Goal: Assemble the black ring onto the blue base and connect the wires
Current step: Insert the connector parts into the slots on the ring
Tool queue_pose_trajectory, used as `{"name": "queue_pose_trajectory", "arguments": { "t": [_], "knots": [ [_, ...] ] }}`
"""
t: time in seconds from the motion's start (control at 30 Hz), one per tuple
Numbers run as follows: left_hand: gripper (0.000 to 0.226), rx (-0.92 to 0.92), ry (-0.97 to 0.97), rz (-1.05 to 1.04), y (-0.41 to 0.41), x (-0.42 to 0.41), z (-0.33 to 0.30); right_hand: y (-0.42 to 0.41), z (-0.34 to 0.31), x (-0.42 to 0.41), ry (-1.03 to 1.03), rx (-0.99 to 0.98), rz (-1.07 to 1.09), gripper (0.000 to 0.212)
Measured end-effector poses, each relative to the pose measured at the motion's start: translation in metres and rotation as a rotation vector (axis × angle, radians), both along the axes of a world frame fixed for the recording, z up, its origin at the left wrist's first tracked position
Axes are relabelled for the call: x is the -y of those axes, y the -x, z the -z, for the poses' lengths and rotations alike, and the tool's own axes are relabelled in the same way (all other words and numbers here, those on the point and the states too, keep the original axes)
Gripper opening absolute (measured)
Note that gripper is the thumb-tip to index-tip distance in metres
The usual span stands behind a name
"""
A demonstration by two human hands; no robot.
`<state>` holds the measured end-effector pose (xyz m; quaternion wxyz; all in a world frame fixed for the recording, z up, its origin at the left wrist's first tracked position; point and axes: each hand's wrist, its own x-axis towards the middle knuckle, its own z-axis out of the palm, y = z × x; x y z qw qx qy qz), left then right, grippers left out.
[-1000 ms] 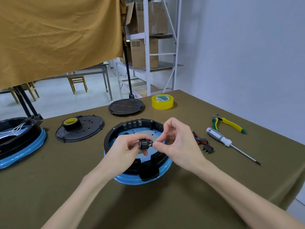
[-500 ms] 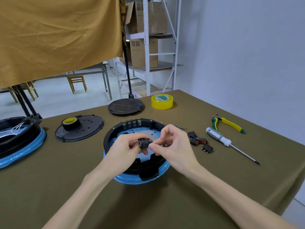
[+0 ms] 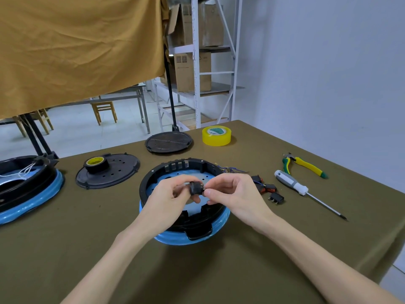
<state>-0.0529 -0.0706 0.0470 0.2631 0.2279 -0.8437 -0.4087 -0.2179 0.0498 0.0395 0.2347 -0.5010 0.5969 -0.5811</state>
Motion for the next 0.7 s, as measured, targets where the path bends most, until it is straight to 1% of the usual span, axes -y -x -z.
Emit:
{"name": "queue_pose_trajectory", "arguments": {
  "t": [0.1,0.17,0.4,0.53,0.7],
  "knots": [
    [0.037,0.021,0.024,-0.018,0.000,-0.003,0.002,-0.001,0.002,0.002,0.002,-0.034,0.030,0.006],
    [0.034,0.027,0.045,-0.032,0.001,-0.004,0.003,-0.002,0.003,0.004,-0.001,-0.056,0.037,0.009],
    [0.027,-0.014,0.037,-0.088,0.003,-0.004,0.007,0.004,0.002,0.007,-0.070,-0.064,-0.021,0.011],
    [0.028,-0.053,0.033,-0.066,0.002,-0.002,0.007,0.009,0.000,0.007,-0.086,0.018,-0.071,0.010],
    [0.027,-0.095,0.007,-0.011,-0.004,0.001,0.005,0.012,0.002,0.002,-0.054,0.220,-0.080,0.016]
  ]
}}
